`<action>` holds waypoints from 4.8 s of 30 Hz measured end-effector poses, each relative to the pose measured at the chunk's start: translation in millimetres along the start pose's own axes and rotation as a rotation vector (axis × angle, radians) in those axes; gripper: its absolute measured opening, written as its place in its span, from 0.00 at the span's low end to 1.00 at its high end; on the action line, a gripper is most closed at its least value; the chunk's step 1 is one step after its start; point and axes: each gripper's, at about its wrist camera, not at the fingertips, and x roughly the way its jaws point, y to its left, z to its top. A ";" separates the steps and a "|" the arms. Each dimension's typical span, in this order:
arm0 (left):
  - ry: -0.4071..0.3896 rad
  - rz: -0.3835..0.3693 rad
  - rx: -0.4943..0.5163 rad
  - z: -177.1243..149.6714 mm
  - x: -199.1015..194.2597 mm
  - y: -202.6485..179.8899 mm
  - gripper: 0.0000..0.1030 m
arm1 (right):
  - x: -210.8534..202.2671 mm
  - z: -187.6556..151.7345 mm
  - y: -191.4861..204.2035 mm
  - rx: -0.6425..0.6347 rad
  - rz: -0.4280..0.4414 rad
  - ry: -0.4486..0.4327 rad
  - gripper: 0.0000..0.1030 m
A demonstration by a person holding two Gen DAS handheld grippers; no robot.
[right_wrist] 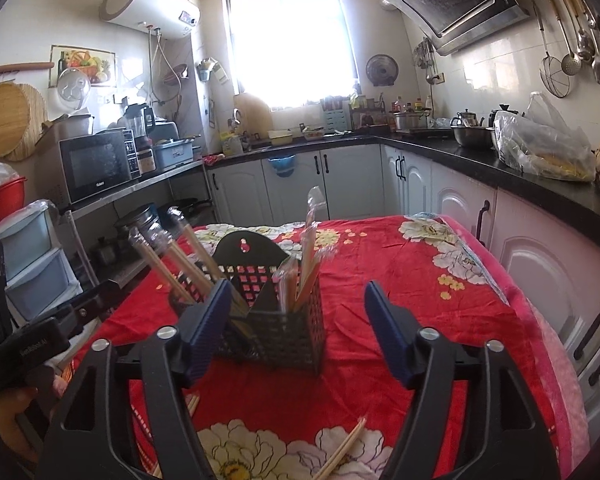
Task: Organize utensils
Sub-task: 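Move both tools down toward the last loose wooden chopsticks on the cloth, then close the left tool on a wooden chopstick while the right tool grasps another, then lift the left tool's chopstick over the caddy while the right tool carries its chopstick there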
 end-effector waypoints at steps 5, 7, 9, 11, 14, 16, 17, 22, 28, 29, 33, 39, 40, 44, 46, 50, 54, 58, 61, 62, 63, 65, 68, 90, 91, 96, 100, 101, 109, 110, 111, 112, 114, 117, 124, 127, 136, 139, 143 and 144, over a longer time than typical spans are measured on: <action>0.003 0.014 0.004 -4.2 -10.2 5.3 0.90 | -7.2 -8.6 6.2 -0.003 0.018 0.011 0.73; 0.001 0.021 0.003 -5.5 -16.0 8.5 0.90 | -8.7 -11.5 11.1 -0.009 0.025 0.020 0.73; 0.007 0.028 -0.001 -7.6 -20.6 13.3 0.90 | -10.3 -15.6 16.5 -0.020 0.033 0.031 0.74; 0.022 0.041 -0.007 -11.3 -25.9 20.3 0.90 | -11.1 -20.0 22.6 -0.031 0.042 0.043 0.75; 0.035 0.065 -0.012 -19.0 -33.4 29.9 0.90 | -10.3 -26.4 30.4 -0.044 0.050 0.065 0.76; 0.046 0.079 -0.026 -24.3 -37.9 38.7 0.90 | -9.8 -31.2 35.5 -0.051 0.065 0.083 0.76; 0.054 0.082 -0.032 -27.1 -40.3 43.1 0.90 | -9.7 -33.1 38.3 -0.055 0.068 0.090 0.77; 0.070 0.106 -0.050 -34.9 -49.7 56.6 0.90 | -2.2 -40.9 51.4 -0.074 0.085 0.130 0.79; 0.098 0.115 -0.068 -42.6 -47.8 66.0 0.90 | 3.7 -50.6 60.3 -0.095 0.091 0.168 0.79; 0.103 0.115 -0.070 -43.8 -46.1 67.9 0.90 | 3.8 -52.1 60.4 -0.095 0.091 0.173 0.79; 0.140 0.116 -0.079 -49.8 -37.7 69.7 0.90 | 9.0 -61.4 57.1 -0.086 0.091 0.210 0.82; 0.203 0.119 -0.080 -61.0 -21.1 69.5 0.90 | 24.1 -75.9 43.1 -0.060 0.062 0.293 0.82; 0.208 0.119 -0.080 -63.4 -19.8 68.5 0.90 | 26.4 -77.5 41.0 -0.055 0.058 0.302 0.82; 0.243 0.105 -0.072 -71.0 -10.5 63.0 0.90 | 33.5 -85.1 31.0 -0.032 0.034 0.335 0.82; 0.257 0.097 -0.064 -74.2 -6.0 59.8 0.90 | 35.8 -87.9 26.2 -0.024 0.021 0.347 0.83; 0.280 0.075 -0.053 -80.1 1.4 53.2 0.90 | 38.2 -90.4 16.3 0.001 0.002 0.360 0.83; 0.302 0.049 -0.046 -84.1 10.3 47.8 0.90 | 40.4 -92.8 6.3 0.027 -0.015 0.377 0.83; 0.329 0.016 -0.035 -87.5 20.0 41.2 0.87 | 41.7 -94.8 -2.4 0.045 -0.027 0.388 0.83; 0.378 -0.025 -0.041 -92.3 32.0 36.2 0.76 | 45.0 -96.7 -13.1 0.082 -0.034 0.413 0.83; 0.402 -0.044 -0.050 -94.0 37.4 34.8 0.72 | 46.2 -97.4 -15.2 0.087 -0.036 0.417 0.83; 0.418 -0.058 -0.058 -95.4 41.0 33.9 0.68 | 48.2 -98.8 -20.3 0.102 -0.034 0.430 0.83; 0.461 -0.080 -0.065 -98.8 50.8 30.8 0.65 | 51.0 -100.7 -26.6 0.126 -0.025 0.453 0.83; 0.505 -0.082 -0.059 -101.8 62.2 27.1 0.65 | 62.2 -101.8 -41.2 0.194 -0.006 0.500 0.81; 0.573 -0.023 0.020 -93.7 107.7 22.3 0.17 | 93.4 -109.0 -63.0 0.250 -0.036 0.514 0.32; 0.567 -0.023 0.023 -94.2 107.2 22.3 0.17 | 92.8 -109.8 -65.4 0.261 -0.038 0.508 0.28; 0.544 -0.047 0.000 -95.9 103.5 27.7 0.13 | 89.9 -113.6 -79.8 0.340 -0.023 0.476 0.12; 0.541 -0.073 -0.041 -94.6 101.6 34.5 0.08 | 87.2 -112.5 -81.1 0.367 -0.016 0.465 0.11; 0.533 -0.078 -0.044 -94.1 99.0 35.0 0.06 | 85.6 -111.2 -80.4 0.372 -0.012 0.462 0.10; 0.419 -0.083 -0.052 -79.8 63.8 38.6 0.04 | 60.4 -88.1 -54.4 0.320 0.060 0.369 0.08; 0.407 -0.084 -0.058 -77.2 60.4 40.0 0.04 | 56.7 -84.1 -50.2 0.310 0.067 0.355 0.08; 0.388 -0.085 -0.066 -73.3 54.3 41.5 0.04 | 52.0 -79.1 -45.2 0.300 0.075 0.339 0.08; 0.370 -0.085 -0.070 -69.3 48.3 42.6 0.04 | 48.0 -74.5 -40.6 0.289 0.082 0.325 0.08; 0.337 -0.084 -0.075 -61.1 37.8 44.3 0.04 | 38.7 -64.4 -29.3 0.259 0.101 0.292 0.08; 0.291 -0.087 -0.079 -48.9 24.2 44.8 0.03 | 25.7 -51.6 -15.2 0.220 0.134 0.250 0.07; 0.191 -0.111 -0.063 -19.9 -4.1 37.9 0.02 | -0.4 -27.8 14.4 0.138 0.191 0.168 0.06; 0.152 -0.124 -0.053 -7.7 -13.5 33.1 0.02 | -11.5 -19.4 22.2 0.112 0.205 0.127 0.06; 0.048 -0.141 -0.010 27.9 -29.7 10.5 0.02 | -30.7 1.4 32.9 0.058 0.212 0.025 0.05; 0.012 -0.145 -0.001 40.8 -31.7 1.9 0.02 | -35.8 10.1 36.5 0.039 0.220 -0.006 0.05; -0.010 -0.161 0.001 54.8 -28.5 -8.6 0.02 | -40.2 21.6 39.2 0.021 0.230 -0.043 0.05; -0.014 -0.164 0.003 56.7 -28.1 -10.9 0.02 | -41.8 24.7 40.6 0.015 0.231 -0.054 0.05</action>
